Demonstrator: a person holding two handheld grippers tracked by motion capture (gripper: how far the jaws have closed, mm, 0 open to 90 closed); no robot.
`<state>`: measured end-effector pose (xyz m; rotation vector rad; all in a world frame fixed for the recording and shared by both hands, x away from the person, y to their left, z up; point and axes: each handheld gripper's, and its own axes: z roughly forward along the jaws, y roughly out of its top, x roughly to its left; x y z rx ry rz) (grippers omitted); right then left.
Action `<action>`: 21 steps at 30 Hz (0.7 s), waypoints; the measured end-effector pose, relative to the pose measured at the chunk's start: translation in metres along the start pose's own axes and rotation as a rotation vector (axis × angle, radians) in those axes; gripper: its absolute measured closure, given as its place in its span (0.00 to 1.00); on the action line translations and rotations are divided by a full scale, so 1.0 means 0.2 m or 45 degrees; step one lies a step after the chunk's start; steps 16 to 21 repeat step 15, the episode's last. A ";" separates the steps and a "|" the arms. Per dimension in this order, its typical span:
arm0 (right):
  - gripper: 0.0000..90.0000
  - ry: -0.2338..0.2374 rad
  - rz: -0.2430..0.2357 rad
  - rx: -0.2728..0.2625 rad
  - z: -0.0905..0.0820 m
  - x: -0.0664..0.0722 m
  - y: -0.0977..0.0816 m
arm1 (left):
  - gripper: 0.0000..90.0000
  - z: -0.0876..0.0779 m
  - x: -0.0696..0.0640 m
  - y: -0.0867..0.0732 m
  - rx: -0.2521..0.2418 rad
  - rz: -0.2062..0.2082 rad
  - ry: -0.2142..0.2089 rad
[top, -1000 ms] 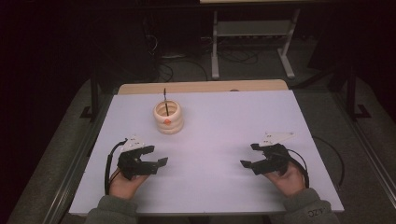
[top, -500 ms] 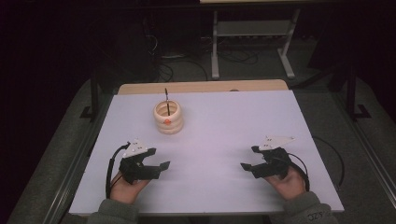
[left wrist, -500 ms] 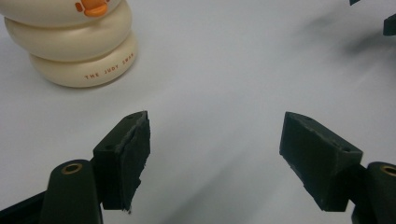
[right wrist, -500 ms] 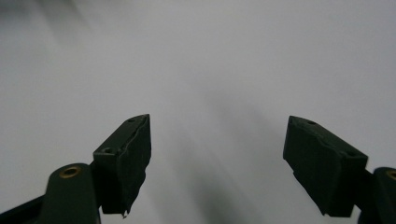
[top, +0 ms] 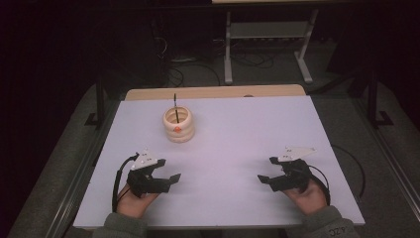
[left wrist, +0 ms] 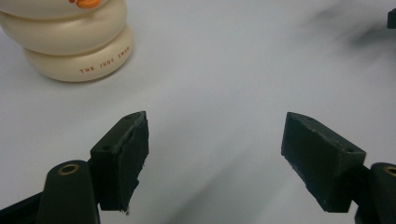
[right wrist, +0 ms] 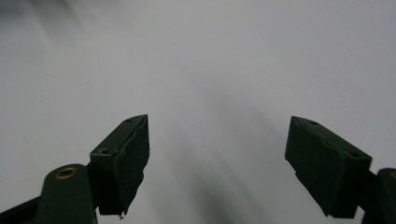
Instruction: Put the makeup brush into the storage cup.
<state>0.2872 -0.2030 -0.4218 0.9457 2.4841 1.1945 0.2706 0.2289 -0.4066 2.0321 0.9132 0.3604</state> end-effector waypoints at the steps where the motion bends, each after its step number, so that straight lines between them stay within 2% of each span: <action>1: 0.23 -0.001 -0.003 0.000 0.00 0.00 0.00 | 0.25 0.00 0.00 0.00 0.000 -0.005 -0.003; 12: 0.23 0.019 -0.003 0.023 0.05 0.01 0.01 | 0.23 0.00 0.01 0.00 -0.008 0.005 -0.001; 21: 0.23 0.022 -0.010 0.020 0.05 0.00 0.01 | 0.23 0.00 0.01 0.00 -0.013 -0.008 0.001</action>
